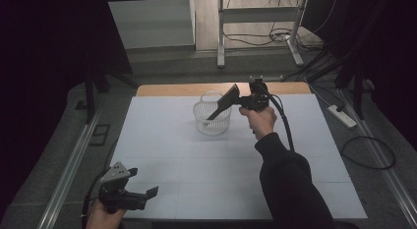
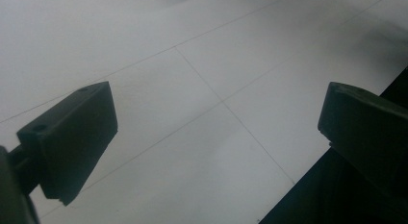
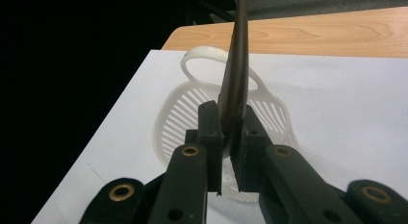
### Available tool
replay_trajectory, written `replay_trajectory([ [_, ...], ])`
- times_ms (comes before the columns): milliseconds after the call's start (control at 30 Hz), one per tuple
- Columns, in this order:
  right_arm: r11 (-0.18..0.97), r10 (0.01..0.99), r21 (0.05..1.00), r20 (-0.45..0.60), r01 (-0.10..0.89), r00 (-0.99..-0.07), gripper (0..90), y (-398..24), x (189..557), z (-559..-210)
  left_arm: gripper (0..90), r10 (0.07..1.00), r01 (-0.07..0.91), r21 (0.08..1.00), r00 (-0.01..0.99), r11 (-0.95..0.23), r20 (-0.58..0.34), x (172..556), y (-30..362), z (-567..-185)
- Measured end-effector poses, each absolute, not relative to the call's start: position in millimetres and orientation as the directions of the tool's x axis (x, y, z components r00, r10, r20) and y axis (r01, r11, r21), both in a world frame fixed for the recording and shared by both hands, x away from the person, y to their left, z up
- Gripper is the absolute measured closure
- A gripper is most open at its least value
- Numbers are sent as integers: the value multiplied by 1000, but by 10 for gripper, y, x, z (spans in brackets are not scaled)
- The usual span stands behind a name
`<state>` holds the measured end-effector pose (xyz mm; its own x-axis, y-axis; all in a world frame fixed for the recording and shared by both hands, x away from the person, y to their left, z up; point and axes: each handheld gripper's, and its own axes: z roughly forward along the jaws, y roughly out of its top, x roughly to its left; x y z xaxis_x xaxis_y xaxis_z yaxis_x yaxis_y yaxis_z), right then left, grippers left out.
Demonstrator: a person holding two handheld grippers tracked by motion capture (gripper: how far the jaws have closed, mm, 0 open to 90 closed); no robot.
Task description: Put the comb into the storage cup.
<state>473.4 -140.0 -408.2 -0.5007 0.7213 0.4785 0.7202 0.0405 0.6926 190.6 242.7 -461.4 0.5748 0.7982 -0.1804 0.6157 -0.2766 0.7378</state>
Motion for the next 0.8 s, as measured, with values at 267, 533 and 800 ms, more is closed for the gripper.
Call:
replay_trajectory([
  [267,39,718,682,489,730,-495,835,-1370,4748,-4152,11,798,615,738,575,-276,-181,1906,2427,-4614],
  [533,24,702,667,519,745,-487,833,-1365,4768,-4225,15,798,612,741,576,-275,-180,1902,2427,-4613],
  [800,28,725,669,498,743,-476,809,-1386,4785,-4280,15,798,614,740,575,-274,-181,1903,2428,-4614],
])
